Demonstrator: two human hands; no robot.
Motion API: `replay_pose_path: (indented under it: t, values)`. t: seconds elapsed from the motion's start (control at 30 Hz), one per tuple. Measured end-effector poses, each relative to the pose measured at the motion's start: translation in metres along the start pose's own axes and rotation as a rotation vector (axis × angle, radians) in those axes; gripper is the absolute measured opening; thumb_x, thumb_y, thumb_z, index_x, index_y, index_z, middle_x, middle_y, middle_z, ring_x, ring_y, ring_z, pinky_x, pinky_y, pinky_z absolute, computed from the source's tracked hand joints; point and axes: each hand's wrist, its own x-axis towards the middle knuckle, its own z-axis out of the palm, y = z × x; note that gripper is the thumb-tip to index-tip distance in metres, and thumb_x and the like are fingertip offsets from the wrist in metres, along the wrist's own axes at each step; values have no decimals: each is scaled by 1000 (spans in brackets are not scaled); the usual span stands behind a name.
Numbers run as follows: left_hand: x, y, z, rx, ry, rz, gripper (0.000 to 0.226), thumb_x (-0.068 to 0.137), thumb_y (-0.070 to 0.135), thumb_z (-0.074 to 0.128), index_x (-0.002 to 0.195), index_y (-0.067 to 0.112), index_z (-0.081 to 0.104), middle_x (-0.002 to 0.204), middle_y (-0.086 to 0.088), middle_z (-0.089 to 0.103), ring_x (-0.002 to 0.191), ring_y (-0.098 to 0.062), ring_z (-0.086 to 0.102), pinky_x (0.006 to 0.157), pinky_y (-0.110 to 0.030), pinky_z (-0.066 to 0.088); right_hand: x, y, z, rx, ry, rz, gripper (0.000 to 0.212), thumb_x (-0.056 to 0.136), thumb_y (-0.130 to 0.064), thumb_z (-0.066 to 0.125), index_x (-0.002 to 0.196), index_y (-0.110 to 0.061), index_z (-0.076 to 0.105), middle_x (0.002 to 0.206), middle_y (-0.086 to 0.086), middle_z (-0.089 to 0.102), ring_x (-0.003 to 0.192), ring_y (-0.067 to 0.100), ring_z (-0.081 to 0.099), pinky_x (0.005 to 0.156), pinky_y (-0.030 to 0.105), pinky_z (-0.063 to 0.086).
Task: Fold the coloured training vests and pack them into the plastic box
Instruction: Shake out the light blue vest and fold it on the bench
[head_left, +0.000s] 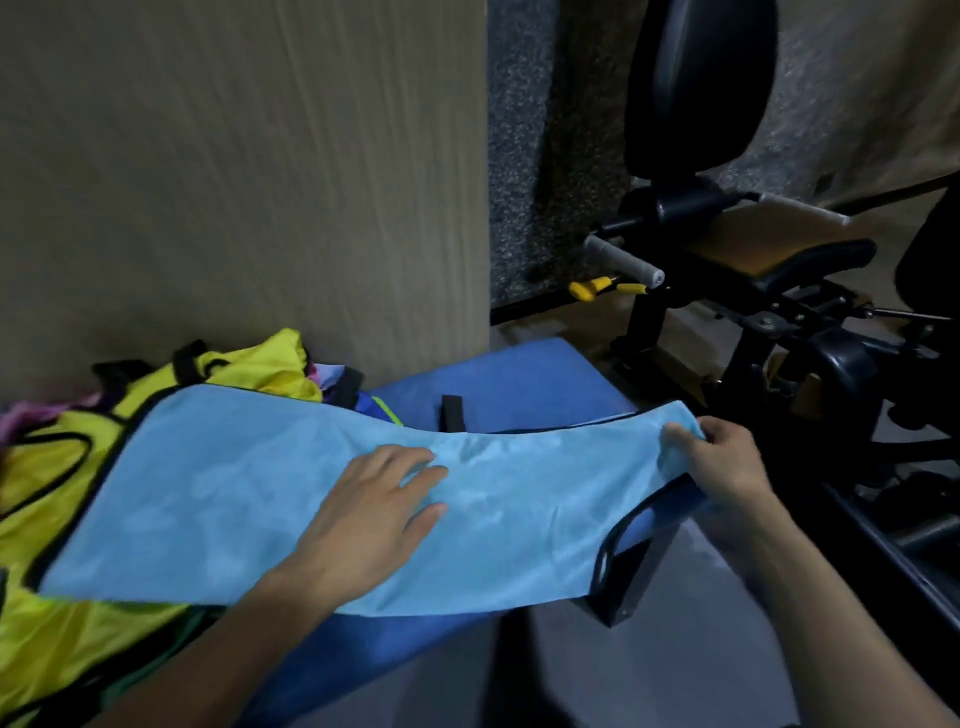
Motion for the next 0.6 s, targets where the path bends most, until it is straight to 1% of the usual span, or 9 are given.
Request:
replay_pose_path:
  t: [0.07,0.13,0.23,0.3,0.37,0.4,0.47,0.53,0.6]
  values:
    - [-6,-7,-3,24,5,-32,49,98,54,39,130,28,66,136,4,61,125,-23,55,102,-39,47,0,-12,-13,23,4,11,21,92,-23,72,90,-2,70,81,14,68,71,27,62,67,39,50]
    - [-9,-8,-4,56,-24,-44,51,98,55,38,134,30,64,142,1,58,130,-26,52,109,-41,37,1,-26,-34,-31,11,-2,22,94,-18,70,97,3,69,85,16,66,69,26,60,66,36,49]
    - [-13,-17,3,159,-64,-40,54,96,58,36,134,31,64,147,-2,56,135,-29,52,111,-46,25,4,-49,-55,-115,49,-16,28,91,-24,74,104,1,70,94,20,70,81,34,66,76,44,54]
    - [-20,-24,6,204,-84,-19,56,95,59,35,134,32,64,149,-3,54,138,-30,51,112,-48,22,-4,-67,-58,-135,24,-29,30,89,-26,76,101,2,71,92,23,69,77,32,63,75,43,51]
    - [-28,-30,1,189,-72,-20,55,95,60,35,133,33,64,149,-1,54,139,-30,49,112,-49,21,-12,-87,-54,-155,0,-60,37,81,-35,79,91,0,72,87,26,69,71,28,61,70,41,48]
    - [-30,-35,-5,174,-44,-25,54,95,59,35,131,33,65,147,0,56,138,-30,50,112,-49,21,-22,-101,-49,-153,-25,-94,38,78,-36,79,86,0,72,84,28,68,68,27,60,68,39,47]
    - [-35,-45,-16,154,44,-33,51,94,55,37,124,31,69,140,2,61,134,-29,53,111,-47,23,-48,-134,-33,-178,-98,-186,28,85,-27,76,81,0,70,75,27,64,64,25,57,64,35,43]
    - [-42,-57,-27,95,142,-45,46,92,48,39,115,28,74,127,4,68,126,-23,55,108,-43,32,-77,-167,-8,-226,-161,-309,27,89,-23,72,78,1,66,62,11,53,57,20,47,57,31,33]
    - [-47,-71,-37,-48,232,-75,39,94,36,43,110,23,75,113,7,71,114,-18,57,97,-41,48,-114,-195,29,-258,-263,-421,27,89,-25,70,71,-7,61,55,-4,48,50,11,42,54,29,29]
